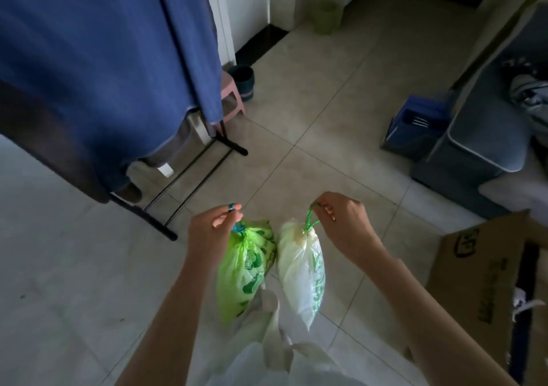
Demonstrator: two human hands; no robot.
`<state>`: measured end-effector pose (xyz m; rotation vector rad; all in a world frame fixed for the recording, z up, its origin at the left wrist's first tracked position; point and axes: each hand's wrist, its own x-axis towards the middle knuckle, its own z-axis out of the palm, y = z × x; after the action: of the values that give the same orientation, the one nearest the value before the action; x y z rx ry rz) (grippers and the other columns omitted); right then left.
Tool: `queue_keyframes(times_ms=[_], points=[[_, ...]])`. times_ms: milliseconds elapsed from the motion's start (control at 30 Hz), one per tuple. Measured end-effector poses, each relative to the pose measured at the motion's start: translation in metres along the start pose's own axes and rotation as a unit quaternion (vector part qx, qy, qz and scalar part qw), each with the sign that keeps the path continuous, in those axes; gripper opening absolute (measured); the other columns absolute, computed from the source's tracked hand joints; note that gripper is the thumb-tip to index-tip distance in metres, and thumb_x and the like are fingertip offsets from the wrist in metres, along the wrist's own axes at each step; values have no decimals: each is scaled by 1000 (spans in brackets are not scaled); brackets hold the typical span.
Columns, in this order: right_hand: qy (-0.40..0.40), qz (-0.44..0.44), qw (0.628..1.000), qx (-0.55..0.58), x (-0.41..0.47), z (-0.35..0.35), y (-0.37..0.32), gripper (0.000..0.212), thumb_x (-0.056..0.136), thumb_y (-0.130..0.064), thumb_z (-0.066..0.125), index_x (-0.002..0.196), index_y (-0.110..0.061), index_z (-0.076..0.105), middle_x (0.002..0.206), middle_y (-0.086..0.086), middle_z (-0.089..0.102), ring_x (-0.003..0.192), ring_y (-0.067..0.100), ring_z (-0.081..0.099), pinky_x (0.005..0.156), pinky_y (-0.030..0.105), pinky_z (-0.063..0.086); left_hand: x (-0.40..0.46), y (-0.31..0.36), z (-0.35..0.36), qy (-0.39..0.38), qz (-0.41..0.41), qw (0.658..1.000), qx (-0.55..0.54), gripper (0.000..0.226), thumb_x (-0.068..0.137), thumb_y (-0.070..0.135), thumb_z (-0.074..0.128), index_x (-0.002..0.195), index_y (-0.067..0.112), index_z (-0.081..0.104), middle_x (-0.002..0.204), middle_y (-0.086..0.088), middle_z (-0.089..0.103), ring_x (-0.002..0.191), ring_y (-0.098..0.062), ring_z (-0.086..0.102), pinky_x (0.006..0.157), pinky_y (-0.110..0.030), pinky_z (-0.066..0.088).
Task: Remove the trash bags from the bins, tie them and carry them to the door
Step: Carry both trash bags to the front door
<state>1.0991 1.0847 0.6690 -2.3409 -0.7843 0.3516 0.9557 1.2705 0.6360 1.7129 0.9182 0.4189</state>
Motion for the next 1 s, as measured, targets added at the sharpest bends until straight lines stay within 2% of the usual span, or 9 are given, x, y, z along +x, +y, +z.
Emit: queue_keyframes(times_ms=[100,233,333,467,600,700,767,867,1000], points=[[17,11,1000,-10,54,-12,11,12,89,-15,58,85,-11,69,75,-7,59,68,10,52,58,9,32,59,13,26,-31,24,999,12,17,85,3,64,98,5,74,66,13,71,68,9,66,67,-4,47],[45,42,998,-17,128,-34,25,12,89,-15,58,87,-11,69,76,-6,60,68,9,51,61,15,33,138,35,59,-80,48,995,34,19,85,16,64,98,6,74,74,9,71,69,9,66,67,-5,47],[68,65,995,-21,181,-50,34,12,89,-15,59,87,-11,70,77,-5,61,69,10,52,63,15,33,197,55,80,-113,79,989,60,19,84,26,62,90,13,75,66,18,69,70,7,67,68,-9,50],[87,90,992,-22,244,-72,49,11,89,-13,59,86,-9,69,75,-5,61,68,10,51,60,4,34,269,85,119,-154,107,979,79,10,88,16,66,81,18,73,64,22,69,69,2,68,66,-8,48],[99,120,988,-24,308,-95,75,11,89,-13,58,86,-9,68,75,-5,58,69,12,52,59,9,33,331,120,164,-174,116,975,75,17,88,16,65,72,17,69,64,13,70,67,1,66,65,-8,45],[104,127,986,-23,357,-112,98,10,87,-12,58,85,-8,67,75,-4,58,69,13,53,63,18,36,381,142,200,-178,120,974,74,20,89,16,64,70,13,67,63,18,67,62,2,61,61,-8,41],[104,119,987,-30,392,-123,114,9,87,-11,59,84,-8,66,74,-5,56,63,7,49,59,12,34,416,158,225,-176,127,973,74,23,90,16,62,68,16,65,60,17,64,59,2,58,59,-10,40],[98,124,987,-21,448,-145,137,9,87,-12,58,84,-7,66,73,-5,56,65,10,51,58,6,36,467,185,261,-141,117,981,60,24,89,19,62,65,17,64,59,7,64,57,-3,57,61,-21,44],[102,163,981,8,518,-177,166,11,87,-17,59,83,-10,67,69,-4,58,63,12,50,54,7,36,534,217,304,-102,56,993,-5,21,85,29,62,69,15,68,70,-2,71,71,-22,64,79,-43,52]])
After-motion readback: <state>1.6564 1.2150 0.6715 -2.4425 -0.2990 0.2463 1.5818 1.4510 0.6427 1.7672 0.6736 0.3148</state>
